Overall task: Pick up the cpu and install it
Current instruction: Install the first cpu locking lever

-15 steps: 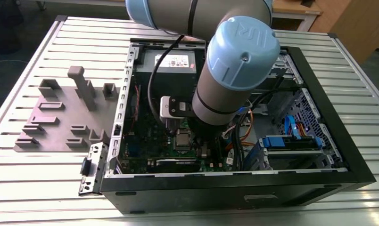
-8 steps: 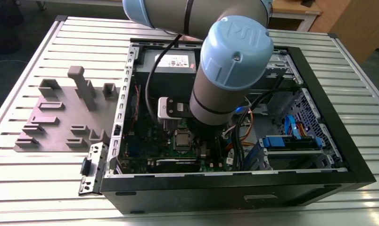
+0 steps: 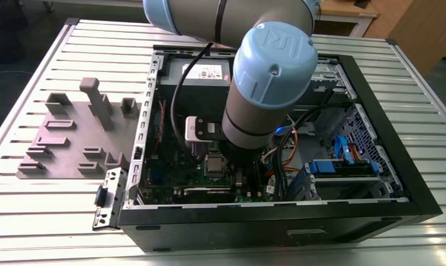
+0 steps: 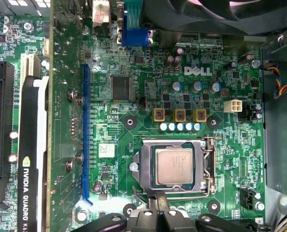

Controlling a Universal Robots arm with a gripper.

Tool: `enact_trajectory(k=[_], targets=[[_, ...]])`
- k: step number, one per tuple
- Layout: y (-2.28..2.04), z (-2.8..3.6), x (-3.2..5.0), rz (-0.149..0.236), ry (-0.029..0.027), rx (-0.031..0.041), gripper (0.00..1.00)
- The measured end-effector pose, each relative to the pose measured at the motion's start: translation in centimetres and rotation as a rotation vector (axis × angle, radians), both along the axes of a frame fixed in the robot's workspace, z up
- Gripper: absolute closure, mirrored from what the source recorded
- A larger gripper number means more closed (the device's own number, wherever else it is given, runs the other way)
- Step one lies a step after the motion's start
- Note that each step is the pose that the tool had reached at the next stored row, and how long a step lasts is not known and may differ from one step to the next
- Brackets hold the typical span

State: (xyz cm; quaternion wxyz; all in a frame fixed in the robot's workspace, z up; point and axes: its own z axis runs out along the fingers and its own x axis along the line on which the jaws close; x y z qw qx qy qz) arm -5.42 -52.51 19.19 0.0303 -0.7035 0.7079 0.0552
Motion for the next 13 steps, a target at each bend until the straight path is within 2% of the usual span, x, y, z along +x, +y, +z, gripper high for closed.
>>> enact_trajectory(k=[13], targets=[[0.0,-0.07,0.34,0.0,0.0,0.0,0.89]])
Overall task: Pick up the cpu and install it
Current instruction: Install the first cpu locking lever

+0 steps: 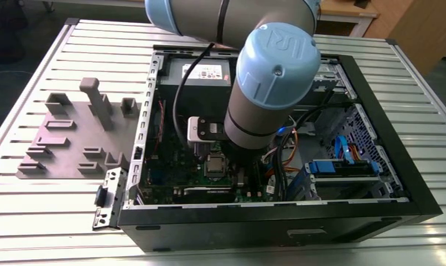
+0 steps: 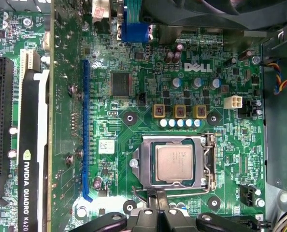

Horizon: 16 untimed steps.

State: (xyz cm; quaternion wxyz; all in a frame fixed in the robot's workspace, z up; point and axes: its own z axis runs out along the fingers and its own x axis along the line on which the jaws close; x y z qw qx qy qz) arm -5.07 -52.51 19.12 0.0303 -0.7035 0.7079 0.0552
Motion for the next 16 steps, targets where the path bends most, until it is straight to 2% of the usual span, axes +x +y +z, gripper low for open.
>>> enact_trajectory(k=[16], targets=[[0.0,-0.12,0.3,0.0,0.0,0.0002,0.89]])
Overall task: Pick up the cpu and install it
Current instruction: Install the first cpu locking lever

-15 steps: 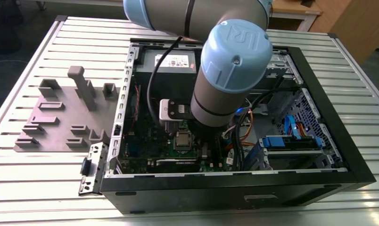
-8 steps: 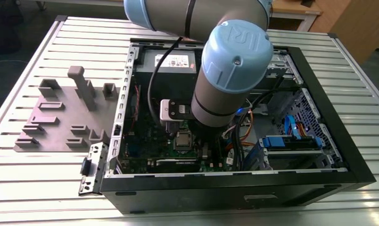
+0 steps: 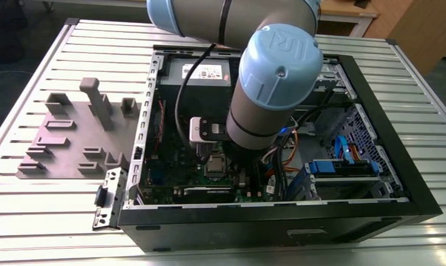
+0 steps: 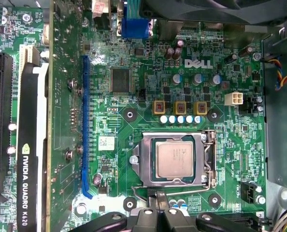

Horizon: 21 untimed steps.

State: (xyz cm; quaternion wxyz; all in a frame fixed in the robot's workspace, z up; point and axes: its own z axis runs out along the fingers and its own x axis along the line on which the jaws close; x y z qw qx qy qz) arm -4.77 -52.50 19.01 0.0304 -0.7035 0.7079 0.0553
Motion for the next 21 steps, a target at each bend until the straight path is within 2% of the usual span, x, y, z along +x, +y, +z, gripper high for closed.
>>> enact_trajectory(k=[14,18,21], targets=[[0.0,-0.21,0.45,0.0,0.0,-0.0001,0.89],[-0.01,-0.38,0.38,0.0,-0.0001,0.0014,0.89],[0.0,-0.4,-0.03,0.0,-0.0002,0.0019,0.89]])
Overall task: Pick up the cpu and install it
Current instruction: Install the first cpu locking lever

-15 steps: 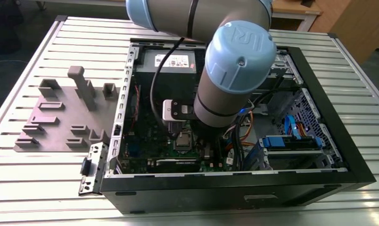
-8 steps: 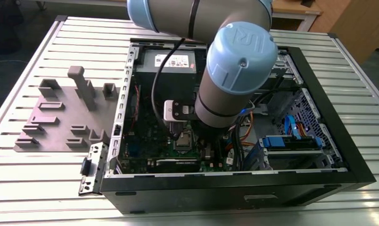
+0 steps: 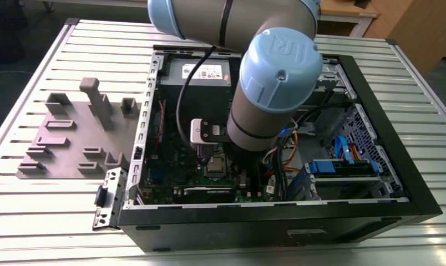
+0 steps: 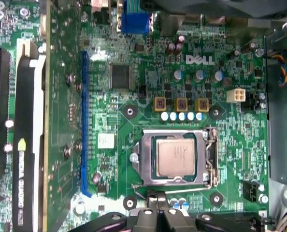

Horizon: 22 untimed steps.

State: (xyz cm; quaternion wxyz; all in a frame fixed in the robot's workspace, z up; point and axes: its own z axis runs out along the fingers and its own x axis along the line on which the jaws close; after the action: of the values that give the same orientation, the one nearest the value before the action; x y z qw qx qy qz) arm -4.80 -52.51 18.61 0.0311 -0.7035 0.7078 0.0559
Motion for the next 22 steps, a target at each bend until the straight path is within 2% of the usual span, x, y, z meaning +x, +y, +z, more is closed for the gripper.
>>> enact_trajectory(k=[5,14,22], targets=[[0.0,0.11,-0.33,0.0,0.0001,0.0005,0.89],[0.0,1.55,-0.33,0.0,0.0001,0.0019,0.89],[0.0,1.64,-0.33,0.0,0.0001,0.005,0.89]])
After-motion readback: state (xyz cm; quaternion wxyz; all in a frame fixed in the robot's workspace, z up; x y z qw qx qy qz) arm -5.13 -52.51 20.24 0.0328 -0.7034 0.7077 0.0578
